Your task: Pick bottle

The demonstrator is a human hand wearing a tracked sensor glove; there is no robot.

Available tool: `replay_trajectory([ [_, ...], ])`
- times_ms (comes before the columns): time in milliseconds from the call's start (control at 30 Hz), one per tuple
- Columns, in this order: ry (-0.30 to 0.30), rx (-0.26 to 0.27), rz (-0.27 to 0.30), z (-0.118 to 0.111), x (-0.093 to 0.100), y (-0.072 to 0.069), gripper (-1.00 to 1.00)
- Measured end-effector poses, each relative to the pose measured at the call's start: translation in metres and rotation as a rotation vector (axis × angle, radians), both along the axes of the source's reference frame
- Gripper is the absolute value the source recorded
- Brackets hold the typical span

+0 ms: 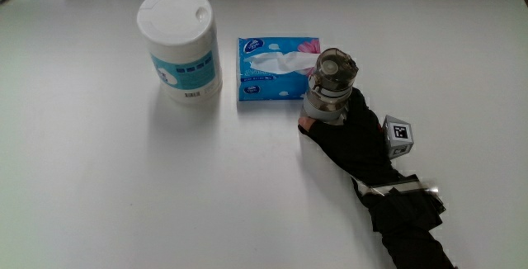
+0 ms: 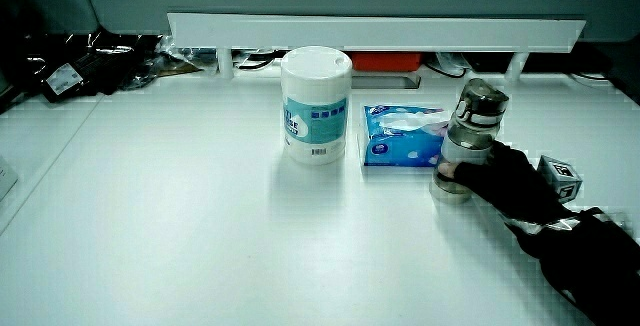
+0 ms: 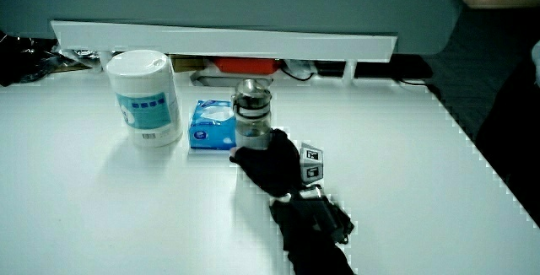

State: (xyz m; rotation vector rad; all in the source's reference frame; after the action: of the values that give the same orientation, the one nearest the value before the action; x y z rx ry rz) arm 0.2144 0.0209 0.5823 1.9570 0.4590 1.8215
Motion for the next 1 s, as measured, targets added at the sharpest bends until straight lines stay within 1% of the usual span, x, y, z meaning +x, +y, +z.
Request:
replay_trajectory([
  [33, 0.008, 0.014, 0.012, 0.002, 0.001, 0.000, 0.54],
  [67, 0.012, 0.021, 0.011, 0.002, 0.001, 0.000, 0.58],
  [133, 0.018, 0.016, 0.015, -0.002, -0.001, 0.000, 0.65],
  [200, 0.036, 0.035, 0.015, -0.001, 0.001, -0.001, 0.73],
  [233, 0.032, 0.050, 0.012, 0.000, 0.002, -0.001, 0.77],
  [267, 0.047, 0.034, 0.010, -0.004, 0.001, -0.001, 0.81],
  [333, 0.055, 0.055, 0.012, -0.002, 0.001, -0.001, 0.88],
  [433, 0.073, 0.059, 0.014, -0.004, 0.001, 0.000, 1.00],
  [533, 0.086, 0.072, 0.023, -0.005, 0.001, 0.001, 1.00],
  [600, 0.102, 0.093, 0.031, -0.003, 0.003, 0.002, 1.00],
  [633, 0.094, 0.097, 0.027, -0.006, 0.001, 0.002, 1.00],
  [700, 0.114, 0.094, 0.017, -0.007, 0.002, 0.002, 1.00],
  [767, 0.106, 0.101, 0.011, -0.011, 0.002, 0.001, 1.00],
  [800, 0.112, 0.098, 0.008, -0.011, 0.002, 0.001, 1.00],
  [833, 0.108, 0.119, 0.001, -0.011, 0.003, 0.000, 1.00],
  [867, 0.104, 0.111, 0.003, -0.018, 0.002, -0.001, 1.00],
  [933, 0.098, 0.137, -0.012, -0.024, 0.002, -0.003, 1.00],
  [967, 0.106, 0.138, -0.019, -0.024, 0.002, -0.004, 1.00],
  [1000, 0.093, 0.161, -0.024, -0.031, 0.000, -0.005, 1.00],
])
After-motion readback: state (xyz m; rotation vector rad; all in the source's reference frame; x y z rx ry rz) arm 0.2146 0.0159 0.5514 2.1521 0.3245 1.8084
